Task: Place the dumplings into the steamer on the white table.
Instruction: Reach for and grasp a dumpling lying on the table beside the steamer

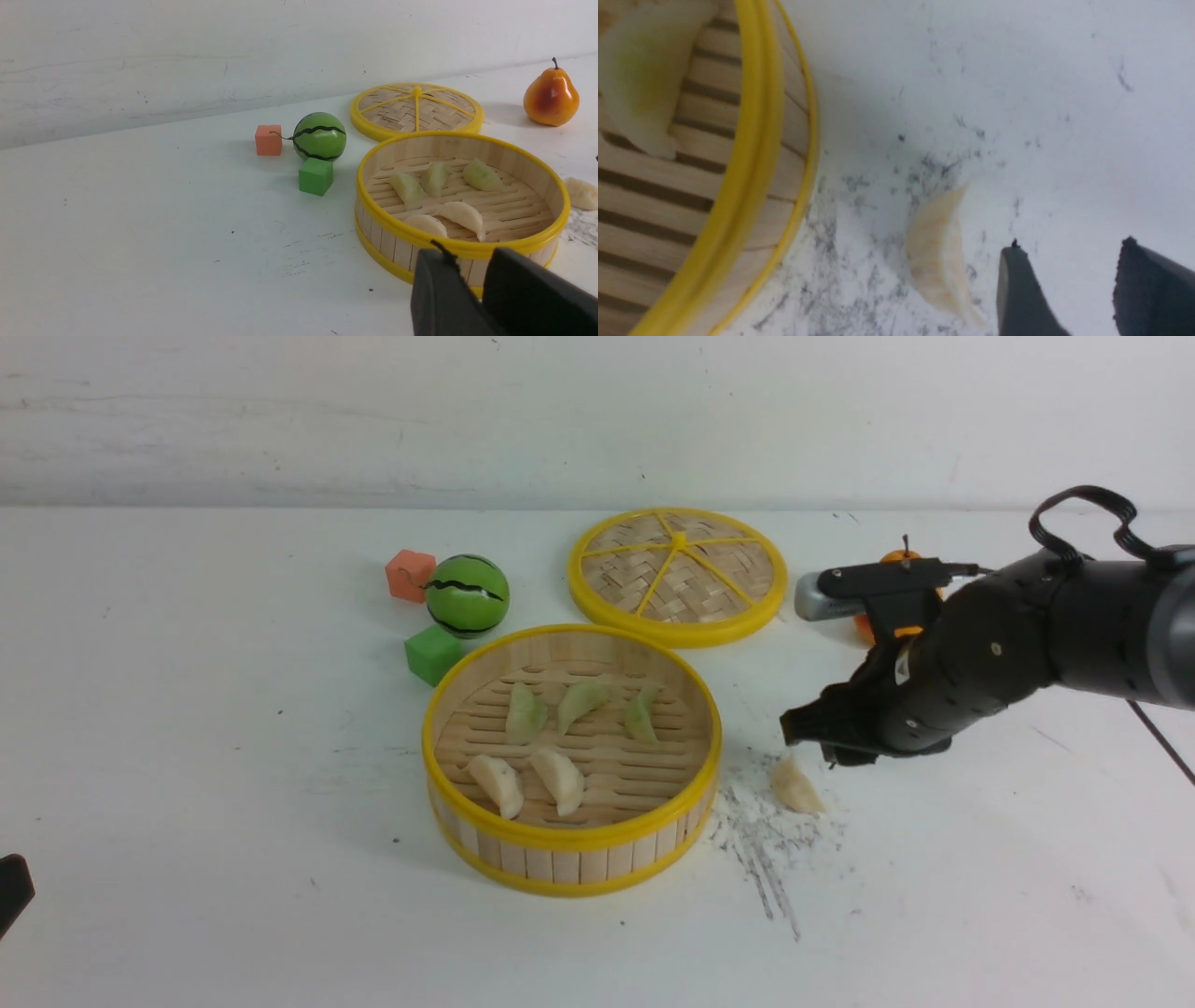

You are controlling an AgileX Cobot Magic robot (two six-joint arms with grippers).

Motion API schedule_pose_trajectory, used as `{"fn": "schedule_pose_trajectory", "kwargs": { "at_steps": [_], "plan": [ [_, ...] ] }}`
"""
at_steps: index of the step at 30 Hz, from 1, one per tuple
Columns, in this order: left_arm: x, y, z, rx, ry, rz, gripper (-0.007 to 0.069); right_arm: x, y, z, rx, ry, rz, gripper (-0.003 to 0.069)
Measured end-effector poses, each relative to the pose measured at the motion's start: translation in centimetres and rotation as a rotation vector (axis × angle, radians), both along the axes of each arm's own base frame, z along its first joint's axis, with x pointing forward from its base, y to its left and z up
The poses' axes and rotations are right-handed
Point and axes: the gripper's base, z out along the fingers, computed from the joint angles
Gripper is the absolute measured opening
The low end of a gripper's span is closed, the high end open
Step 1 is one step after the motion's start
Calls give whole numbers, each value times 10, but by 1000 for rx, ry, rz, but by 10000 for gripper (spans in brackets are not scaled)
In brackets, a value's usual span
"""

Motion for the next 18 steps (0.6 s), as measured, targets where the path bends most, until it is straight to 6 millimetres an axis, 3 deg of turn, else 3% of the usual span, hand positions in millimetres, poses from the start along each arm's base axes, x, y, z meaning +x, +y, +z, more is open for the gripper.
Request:
{"fn": "schedule_pose_trajectory", "kwargs": {
  "at_steps": [11, 18],
  "plan": [
    [0, 0, 0, 0, 1, 0, 154, 5, 8, -10, 77, 4, 13, 317],
    [0, 0, 0, 0, 1, 0, 161, 10, 15, -33, 72, 35, 28, 290]
  ]
}}
